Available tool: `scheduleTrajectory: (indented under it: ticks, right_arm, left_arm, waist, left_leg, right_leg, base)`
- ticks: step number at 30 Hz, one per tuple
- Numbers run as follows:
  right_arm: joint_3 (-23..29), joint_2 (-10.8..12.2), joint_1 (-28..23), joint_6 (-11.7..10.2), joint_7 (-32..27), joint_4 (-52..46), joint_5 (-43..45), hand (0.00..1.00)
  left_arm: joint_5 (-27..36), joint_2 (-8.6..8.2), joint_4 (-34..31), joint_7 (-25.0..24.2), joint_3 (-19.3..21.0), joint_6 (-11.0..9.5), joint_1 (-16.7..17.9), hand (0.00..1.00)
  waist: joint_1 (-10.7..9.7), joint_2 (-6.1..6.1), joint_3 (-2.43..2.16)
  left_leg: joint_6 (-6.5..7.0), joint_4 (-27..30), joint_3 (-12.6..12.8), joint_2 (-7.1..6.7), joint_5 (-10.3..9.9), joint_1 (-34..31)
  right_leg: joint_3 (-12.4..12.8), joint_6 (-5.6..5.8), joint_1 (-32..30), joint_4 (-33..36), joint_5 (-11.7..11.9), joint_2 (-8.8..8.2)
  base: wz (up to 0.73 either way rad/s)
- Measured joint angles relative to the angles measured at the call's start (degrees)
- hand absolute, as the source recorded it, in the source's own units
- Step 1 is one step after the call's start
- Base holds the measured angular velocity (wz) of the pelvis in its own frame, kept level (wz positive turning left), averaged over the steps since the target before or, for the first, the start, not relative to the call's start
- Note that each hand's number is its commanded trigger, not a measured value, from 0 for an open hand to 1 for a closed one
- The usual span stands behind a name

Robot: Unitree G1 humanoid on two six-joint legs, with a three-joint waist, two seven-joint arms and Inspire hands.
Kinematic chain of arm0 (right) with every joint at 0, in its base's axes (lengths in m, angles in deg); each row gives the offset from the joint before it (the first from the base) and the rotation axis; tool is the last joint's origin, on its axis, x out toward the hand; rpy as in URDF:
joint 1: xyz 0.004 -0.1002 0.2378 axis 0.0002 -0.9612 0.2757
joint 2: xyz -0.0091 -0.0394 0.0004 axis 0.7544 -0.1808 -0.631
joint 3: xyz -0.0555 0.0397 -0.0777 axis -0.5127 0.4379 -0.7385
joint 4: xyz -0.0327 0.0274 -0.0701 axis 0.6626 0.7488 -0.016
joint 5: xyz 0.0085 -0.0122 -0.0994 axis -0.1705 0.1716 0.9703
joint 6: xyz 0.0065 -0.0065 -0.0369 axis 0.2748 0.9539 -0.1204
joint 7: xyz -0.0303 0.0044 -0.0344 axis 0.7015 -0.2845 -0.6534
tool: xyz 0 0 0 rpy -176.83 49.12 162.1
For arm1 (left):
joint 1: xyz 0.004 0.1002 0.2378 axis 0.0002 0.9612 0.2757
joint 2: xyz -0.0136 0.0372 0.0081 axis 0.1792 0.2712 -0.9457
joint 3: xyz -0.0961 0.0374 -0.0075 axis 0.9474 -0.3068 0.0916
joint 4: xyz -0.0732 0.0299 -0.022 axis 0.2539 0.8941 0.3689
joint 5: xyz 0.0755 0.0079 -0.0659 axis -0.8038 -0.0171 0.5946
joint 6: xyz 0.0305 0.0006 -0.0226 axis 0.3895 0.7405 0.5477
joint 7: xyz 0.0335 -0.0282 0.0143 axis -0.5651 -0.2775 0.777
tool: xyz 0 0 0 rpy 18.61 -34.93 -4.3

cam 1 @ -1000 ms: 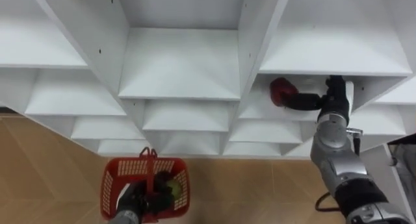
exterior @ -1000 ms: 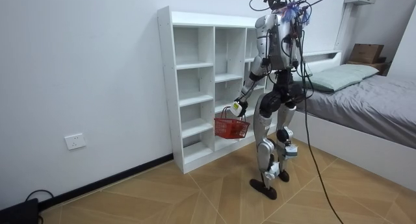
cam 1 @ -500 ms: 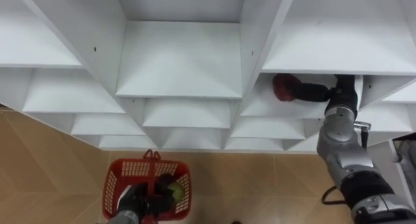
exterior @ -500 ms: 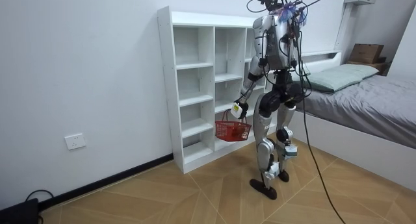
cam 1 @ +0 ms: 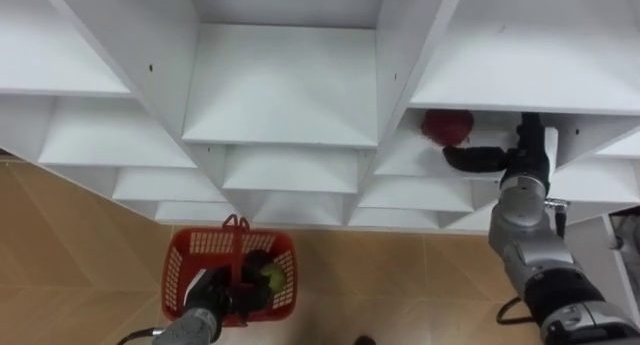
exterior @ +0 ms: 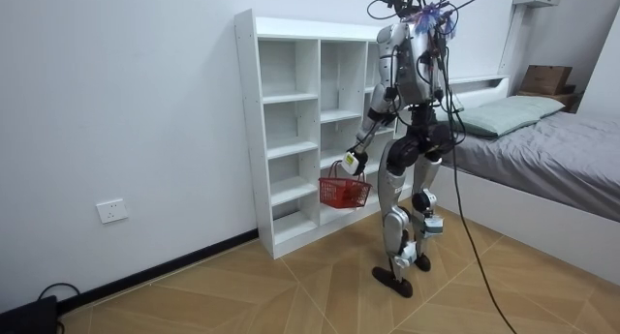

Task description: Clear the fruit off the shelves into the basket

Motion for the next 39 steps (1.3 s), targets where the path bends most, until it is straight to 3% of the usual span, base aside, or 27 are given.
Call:
scheduleTrajectory:
  ticks: [6, 13, 39]
  right_arm:
    - [-0.78, 0.51, -0.04, 0.00, -0.35, -0.11, 4.11, 0.00]
    - [-2.53, 0.66, -0.06, -0.01, 0.03, -0.11, 7.54, 0.00]
    - [-2.69, 1.34, -0.20, -0.01, 0.12, -0.08, 7.85, 0.00]
  left_arm:
    - [0.00, -0.27, 0.00, 0.08, -0.02, 0.00, -0.06, 1.00]
    - [0.01, -0.87, 0.07, 0.99, 0.00, -0.04, -0.07, 1.00]
    - [0.03, -1.24, 0.15, 1.31, -0.56, -0.16, 0.30, 1.00]
  waist:
    - [0.31, 0.23, -0.14]
    - [1.21, 1.47, -0.92]
    - [1.26, 1.34, -0.80]
  left_leg:
    - [0.00, 0.03, 0.02, 0.01, 0.00, -0.04]
    - [-0.05, 0.04, -0.02, 0.03, 0.04, 0.01]
    - [-0.17, 0.00, -0.08, 0.07, 0.32, 0.09]
  right_leg:
    - [-0.03, -0.01, -0.04, 0.00, 0.00, 0.04]
    - [0.00, -0.05, 0.00, -0.01, 0.03, 0.05]
    - [-0.11, -0.38, 0.12, -0.01, 0.25, -0.25]
  base:
    - [0.00]
    - [0.00]
    - [0.00]
